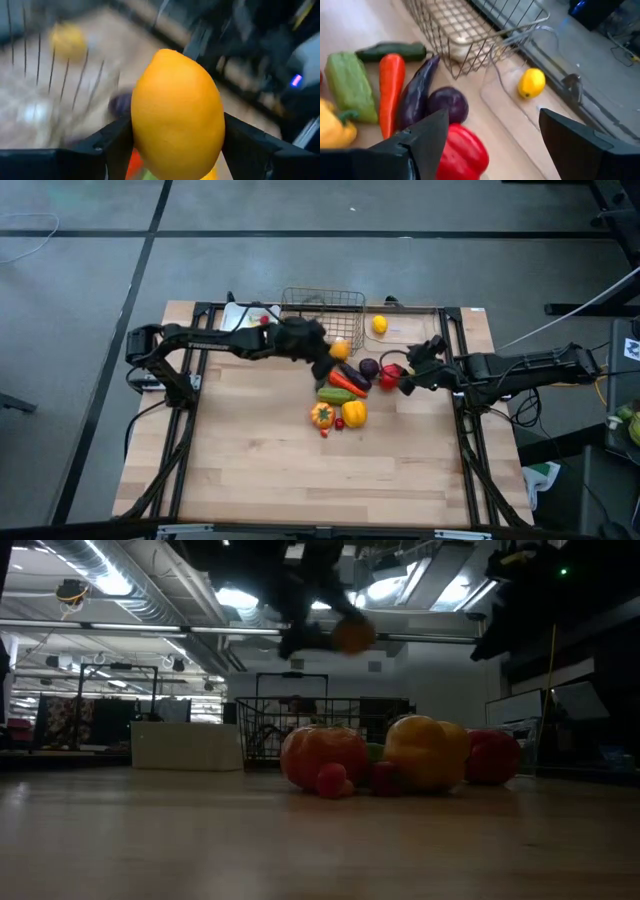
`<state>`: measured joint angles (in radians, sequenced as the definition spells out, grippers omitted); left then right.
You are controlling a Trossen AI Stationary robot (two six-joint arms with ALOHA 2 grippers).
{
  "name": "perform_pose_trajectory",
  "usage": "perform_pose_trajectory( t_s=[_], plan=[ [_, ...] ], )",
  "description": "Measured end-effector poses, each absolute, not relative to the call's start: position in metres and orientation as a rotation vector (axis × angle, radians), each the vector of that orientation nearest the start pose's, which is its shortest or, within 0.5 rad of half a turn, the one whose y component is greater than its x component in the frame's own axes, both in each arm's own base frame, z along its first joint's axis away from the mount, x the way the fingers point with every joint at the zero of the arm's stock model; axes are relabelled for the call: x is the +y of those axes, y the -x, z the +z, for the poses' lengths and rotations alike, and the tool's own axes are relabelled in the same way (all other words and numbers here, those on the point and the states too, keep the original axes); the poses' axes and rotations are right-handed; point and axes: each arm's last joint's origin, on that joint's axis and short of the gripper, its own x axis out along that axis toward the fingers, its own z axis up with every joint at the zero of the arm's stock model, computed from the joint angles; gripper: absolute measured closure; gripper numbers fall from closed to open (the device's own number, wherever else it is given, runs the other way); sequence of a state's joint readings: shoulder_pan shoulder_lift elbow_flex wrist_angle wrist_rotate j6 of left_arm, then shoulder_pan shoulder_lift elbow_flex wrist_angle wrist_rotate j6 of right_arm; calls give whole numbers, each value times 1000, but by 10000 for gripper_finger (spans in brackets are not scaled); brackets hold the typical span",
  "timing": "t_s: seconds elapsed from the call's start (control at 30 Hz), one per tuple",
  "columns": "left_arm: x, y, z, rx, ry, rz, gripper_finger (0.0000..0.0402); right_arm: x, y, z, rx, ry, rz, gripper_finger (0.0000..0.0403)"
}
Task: Sort produce into baskets
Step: Put the yellow lemon into the transparent bin
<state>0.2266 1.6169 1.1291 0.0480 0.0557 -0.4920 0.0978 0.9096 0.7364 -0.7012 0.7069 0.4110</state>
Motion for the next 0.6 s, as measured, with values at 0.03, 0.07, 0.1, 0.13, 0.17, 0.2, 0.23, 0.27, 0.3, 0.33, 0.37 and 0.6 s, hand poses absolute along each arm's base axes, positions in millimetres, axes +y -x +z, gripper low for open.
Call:
perform_pose_trajectory(
  t_s=[0.03, 0.07, 0.1, 0.13, 0.17, 0.2, 0.23, 0.27, 0.3, 0.33, 0.37, 0.6],
  plan=[
    [84, -357, 269, 330, 533, 273, 149, -3, -168, 260, 671, -27, -729, 95],
    [87, -359, 273, 272, 519, 271, 149, -3, -169, 261, 662, -20, -738, 95],
    [91, -360, 278, 221, 504, 269, 149, -3, -169, 262, 653, -11, -746, 95],
    [93, -361, 279, 186, 493, 275, 149, -3, -169, 262, 648, 1, -753, 95],
    [96, -364, 281, 136, 477, 281, 149, -3, -170, 262, 643, 5, -758, 95],
    [100, -365, 283, 99, 463, 290, 149, -4, -170, 263, 634, 5, -762, 95],
    [103, -366, 282, 78, 453, 299, 149, -4, -171, 264, 625, 3, -766, 95],
    [105, -369, 282, 44, 443, 303, 149, -4, -171, 264, 615, 1, -769, 95],
    [107, -371, 281, 13, 435, 308, 149, -4, -172, 265, 608, -2, -768, 95],
    [110, -373, 279, -9, 431, 314, 149, -4, -172, 265, 607, 2, -766, 95],
    [112, -376, 276, -31, 428, 317, 149, -4, -172, 265, 609, 13, -762, 95],
    [132, -410, 263, -74, 353, 362, 149, -3, -172, 265, 612, 23, -756, 95]
  ],
)
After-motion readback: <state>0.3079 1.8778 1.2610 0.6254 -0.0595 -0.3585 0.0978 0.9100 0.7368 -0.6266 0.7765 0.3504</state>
